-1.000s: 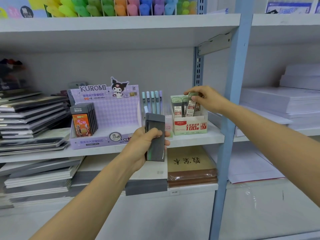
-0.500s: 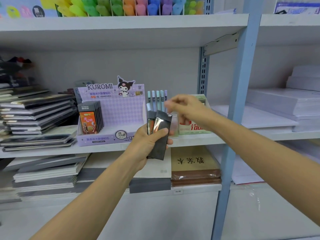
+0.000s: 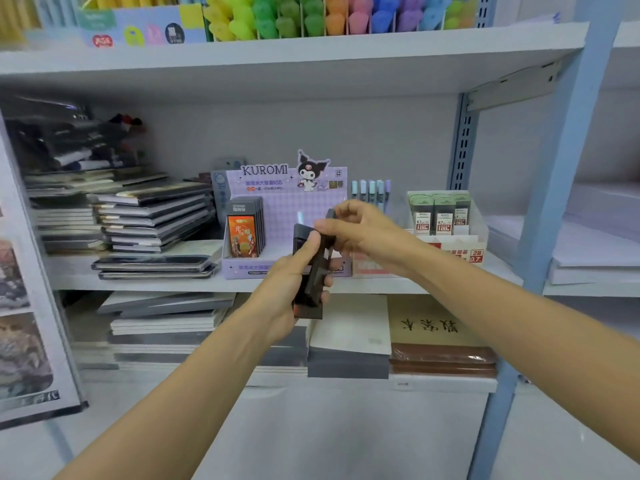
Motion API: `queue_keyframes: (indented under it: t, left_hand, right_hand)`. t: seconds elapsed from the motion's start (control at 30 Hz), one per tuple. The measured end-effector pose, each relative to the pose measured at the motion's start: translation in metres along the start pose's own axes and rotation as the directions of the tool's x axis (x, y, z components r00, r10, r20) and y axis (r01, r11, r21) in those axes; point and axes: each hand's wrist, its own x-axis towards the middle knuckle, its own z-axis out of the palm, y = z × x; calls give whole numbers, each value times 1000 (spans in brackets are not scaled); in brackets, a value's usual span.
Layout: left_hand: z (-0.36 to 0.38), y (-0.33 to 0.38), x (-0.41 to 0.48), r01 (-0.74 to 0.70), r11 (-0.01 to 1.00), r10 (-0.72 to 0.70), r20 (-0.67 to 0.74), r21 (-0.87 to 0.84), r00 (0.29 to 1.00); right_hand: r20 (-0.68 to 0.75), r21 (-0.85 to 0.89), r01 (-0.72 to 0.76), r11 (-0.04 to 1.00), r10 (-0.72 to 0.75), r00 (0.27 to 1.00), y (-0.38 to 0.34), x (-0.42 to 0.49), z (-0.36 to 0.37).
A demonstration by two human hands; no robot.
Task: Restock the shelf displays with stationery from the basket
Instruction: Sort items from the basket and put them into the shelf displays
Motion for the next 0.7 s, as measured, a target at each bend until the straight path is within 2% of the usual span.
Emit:
queue_keyframes:
  t: [0.17,0.27,0.4,0.53,0.7]
  left_hand:
    - [-32,11,-7,-67,990,49,-138,-122,989]
    - [-60,20,-9,-132,986,104,-235,-105,966]
    - [-92,26,-15,-204,979,197,-310,13,930]
    - [-111,26,-19,-276,960,273,-336,42,901]
    - [-129,23,-27,-270,954,298,-368,126,881]
  right_hand:
    - [-56,47,103,994,-100,993,-20,19,18]
    - [-137,-8,184,983,-183,974,-30,35,20]
    - [-226,-18,260,965,-257,940,-38,56,27]
    - [-180,-86,319,944,-330,927,-36,69,50]
    - [-96,-250,370,895,-403,910,-25,77,85]
